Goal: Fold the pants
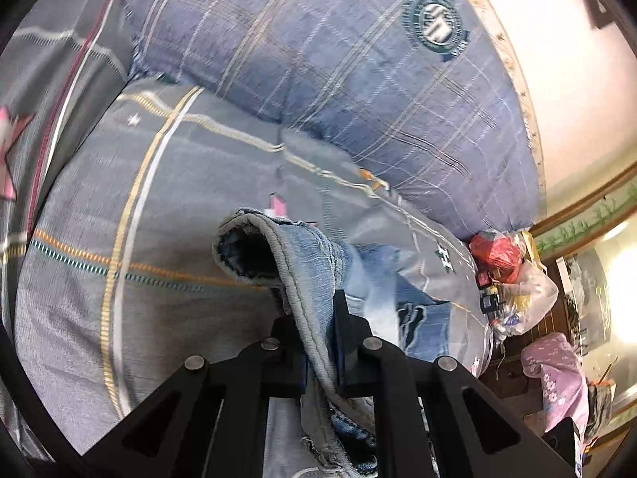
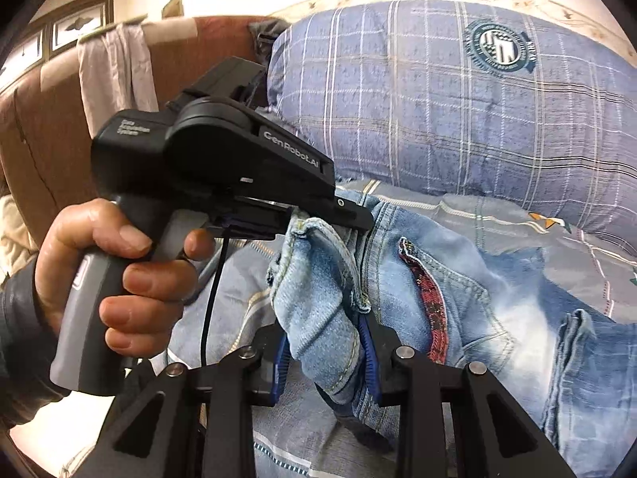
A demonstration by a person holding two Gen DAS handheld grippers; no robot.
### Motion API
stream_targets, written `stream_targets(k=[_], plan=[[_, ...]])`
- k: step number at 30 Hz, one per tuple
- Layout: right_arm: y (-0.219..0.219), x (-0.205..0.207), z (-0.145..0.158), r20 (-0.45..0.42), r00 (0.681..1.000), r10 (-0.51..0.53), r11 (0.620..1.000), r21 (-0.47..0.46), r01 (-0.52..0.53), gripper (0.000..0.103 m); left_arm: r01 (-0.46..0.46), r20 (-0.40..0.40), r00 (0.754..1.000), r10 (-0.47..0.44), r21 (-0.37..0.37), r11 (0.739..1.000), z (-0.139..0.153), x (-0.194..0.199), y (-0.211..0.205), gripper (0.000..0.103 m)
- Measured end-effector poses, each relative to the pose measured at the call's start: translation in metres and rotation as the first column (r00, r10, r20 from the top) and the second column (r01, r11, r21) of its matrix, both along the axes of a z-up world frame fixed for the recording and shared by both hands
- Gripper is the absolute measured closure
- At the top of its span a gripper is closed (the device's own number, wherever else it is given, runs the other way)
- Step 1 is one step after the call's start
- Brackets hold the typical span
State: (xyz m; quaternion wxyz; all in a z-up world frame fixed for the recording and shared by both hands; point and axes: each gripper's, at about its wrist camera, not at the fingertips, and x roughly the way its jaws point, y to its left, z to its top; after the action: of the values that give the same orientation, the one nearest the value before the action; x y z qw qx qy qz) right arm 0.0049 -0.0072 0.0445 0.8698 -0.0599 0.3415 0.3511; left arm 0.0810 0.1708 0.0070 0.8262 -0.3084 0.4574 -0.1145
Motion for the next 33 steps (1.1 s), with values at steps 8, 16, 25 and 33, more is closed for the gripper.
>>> stream_targets(k=[8, 16, 25, 33], plan=[[-0.031, -0.001, 0.017, 0.018, 0.999, -0.051, 0.997, 0.064, 0.049, 0.071, 0.043, 0.036, 0.998, -0.045, 0.047, 0.998, 0.024, 0.002, -0.030, 0.093], [-0.064, -0.002, 0.033, 0.038, 0.994, -0.104, 0.989, 0.105, 0.100, 0.071, 0.118, 0.075, 0.989, -0.125, 0.091, 0.989, 0.052, 0.008, -0.076, 0.093], [-0.119, -0.004, 0.043, 0.037, 0.974, -0.223, 0.964, 0.160, 0.214, 0.071, 0.206, 0.098, 0.970, -0.221, 0.144, 0.968, 0.066, 0.021, -0.150, 0.093], [-0.173, -0.009, 0.039, 0.001, 0.943, -0.334, 0.924, 0.197, 0.327, 0.071, 0.301, 0.085, 0.943, -0.322, 0.200, 0.932, 0.063, 0.031, -0.222, 0.093]])
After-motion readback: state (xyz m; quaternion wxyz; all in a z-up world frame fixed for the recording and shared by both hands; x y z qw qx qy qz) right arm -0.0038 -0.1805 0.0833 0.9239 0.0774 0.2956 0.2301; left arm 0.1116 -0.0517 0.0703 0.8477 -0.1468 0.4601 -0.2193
